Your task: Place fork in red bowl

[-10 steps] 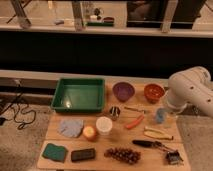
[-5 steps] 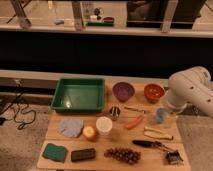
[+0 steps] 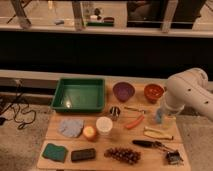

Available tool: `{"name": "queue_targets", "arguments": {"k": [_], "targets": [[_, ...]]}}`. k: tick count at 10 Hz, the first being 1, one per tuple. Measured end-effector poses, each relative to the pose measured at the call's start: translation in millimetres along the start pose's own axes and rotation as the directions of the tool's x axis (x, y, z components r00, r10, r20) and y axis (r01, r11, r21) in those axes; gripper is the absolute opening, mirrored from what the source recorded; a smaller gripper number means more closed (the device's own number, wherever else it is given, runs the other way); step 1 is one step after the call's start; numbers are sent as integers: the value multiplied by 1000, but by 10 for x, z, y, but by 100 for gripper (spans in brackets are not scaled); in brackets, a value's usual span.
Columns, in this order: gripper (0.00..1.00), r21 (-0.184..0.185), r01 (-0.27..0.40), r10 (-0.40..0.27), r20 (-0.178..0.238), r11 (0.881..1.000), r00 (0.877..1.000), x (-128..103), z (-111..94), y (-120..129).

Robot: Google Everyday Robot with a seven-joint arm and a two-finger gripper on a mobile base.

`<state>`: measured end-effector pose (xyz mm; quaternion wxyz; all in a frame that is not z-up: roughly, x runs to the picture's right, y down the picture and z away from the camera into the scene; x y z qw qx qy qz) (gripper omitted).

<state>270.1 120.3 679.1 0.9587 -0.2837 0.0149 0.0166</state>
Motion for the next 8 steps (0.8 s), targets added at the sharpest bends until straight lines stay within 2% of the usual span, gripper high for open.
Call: {"name": "queue_targets", "arguments": {"k": [2, 4, 8], "targets": [[80, -9, 33, -33, 21, 999, 999, -222, 24, 11], [80, -18, 78, -77, 66, 997, 995, -447, 91, -49], [80, -29, 108, -103, 146, 994, 984, -569, 283, -312]]}}
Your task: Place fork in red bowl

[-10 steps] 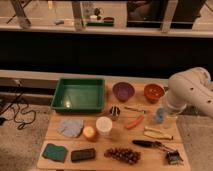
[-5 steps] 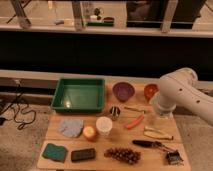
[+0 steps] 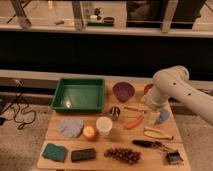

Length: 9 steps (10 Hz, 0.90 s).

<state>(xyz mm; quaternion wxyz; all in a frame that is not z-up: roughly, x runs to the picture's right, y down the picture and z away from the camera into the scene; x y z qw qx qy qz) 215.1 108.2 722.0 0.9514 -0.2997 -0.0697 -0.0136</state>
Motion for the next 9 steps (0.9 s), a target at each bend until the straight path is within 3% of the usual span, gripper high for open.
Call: {"name": "queue_targets", "arguments": {"k": [2, 9], "targets": [[80, -12, -4, 5, 18, 1000, 1000, -3, 85, -95], [80, -13, 2, -2, 7, 1000, 1000, 3, 126, -100]]}}
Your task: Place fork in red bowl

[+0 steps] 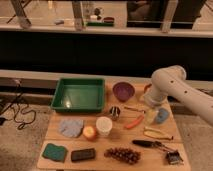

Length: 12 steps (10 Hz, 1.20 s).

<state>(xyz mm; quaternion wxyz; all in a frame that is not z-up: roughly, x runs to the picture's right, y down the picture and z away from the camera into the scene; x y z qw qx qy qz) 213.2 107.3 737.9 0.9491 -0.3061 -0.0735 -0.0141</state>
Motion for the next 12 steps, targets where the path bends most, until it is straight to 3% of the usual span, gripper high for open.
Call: {"name": "queue_targets", "arguments": {"k": [5, 9, 12], "targets": [[80, 15, 13, -13, 3, 1000, 1000, -114, 96, -162], [80, 33, -1, 0, 12, 999, 1000, -81, 229, -343], [80, 71, -12, 12, -4, 997, 1000, -28, 413, -530]]}}
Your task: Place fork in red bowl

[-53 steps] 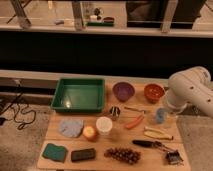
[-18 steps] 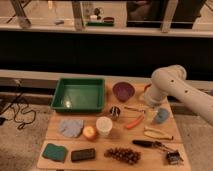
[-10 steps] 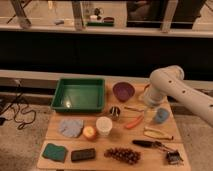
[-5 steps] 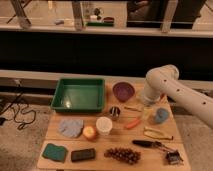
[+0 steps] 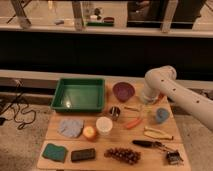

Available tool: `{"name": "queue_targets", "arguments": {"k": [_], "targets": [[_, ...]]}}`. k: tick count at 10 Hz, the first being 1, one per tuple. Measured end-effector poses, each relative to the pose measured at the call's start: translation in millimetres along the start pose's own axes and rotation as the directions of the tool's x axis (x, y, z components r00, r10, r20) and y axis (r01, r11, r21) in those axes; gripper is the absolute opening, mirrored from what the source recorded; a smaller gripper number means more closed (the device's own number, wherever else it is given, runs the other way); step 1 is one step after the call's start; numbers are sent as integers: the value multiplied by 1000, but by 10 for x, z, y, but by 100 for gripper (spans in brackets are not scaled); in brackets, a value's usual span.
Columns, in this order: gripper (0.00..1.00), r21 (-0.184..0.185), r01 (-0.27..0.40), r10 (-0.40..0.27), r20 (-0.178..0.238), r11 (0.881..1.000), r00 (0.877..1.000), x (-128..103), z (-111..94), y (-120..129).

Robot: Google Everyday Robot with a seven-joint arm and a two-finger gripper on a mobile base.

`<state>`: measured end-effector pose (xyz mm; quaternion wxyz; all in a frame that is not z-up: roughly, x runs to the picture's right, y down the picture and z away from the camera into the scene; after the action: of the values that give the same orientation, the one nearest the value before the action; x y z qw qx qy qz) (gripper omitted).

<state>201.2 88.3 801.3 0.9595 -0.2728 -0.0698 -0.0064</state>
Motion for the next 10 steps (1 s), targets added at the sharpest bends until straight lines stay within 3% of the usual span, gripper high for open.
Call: {"name": "queue_targets", "arguments": {"k": [2, 4, 10], "targets": [[80, 31, 9, -7, -52, 999, 999, 85, 126, -57], [80, 29, -8, 10, -68, 1000, 998, 116, 255, -114], [80, 3, -65, 65, -72, 998, 995, 222, 470, -236]]}}
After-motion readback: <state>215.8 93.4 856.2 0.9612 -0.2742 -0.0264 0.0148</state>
